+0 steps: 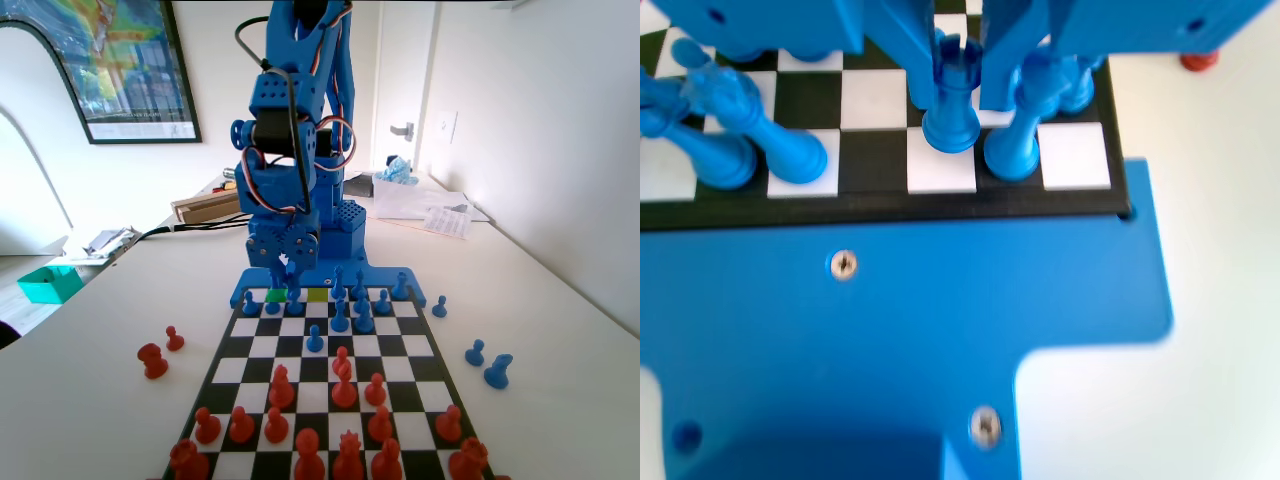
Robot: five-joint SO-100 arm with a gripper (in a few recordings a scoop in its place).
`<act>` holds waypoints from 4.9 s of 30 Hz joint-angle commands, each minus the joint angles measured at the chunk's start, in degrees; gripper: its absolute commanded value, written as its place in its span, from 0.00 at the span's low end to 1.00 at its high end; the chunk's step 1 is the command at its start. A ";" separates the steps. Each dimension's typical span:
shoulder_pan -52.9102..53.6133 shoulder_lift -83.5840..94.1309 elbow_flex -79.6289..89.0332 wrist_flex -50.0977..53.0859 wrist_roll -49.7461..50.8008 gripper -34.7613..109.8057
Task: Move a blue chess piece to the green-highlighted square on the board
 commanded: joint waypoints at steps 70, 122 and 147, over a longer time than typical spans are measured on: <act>-0.26 -1.93 -19.25 21.53 0.44 0.32; -16.61 53.96 -36.65 61.08 5.54 0.25; -18.37 72.25 -25.40 51.68 5.98 0.25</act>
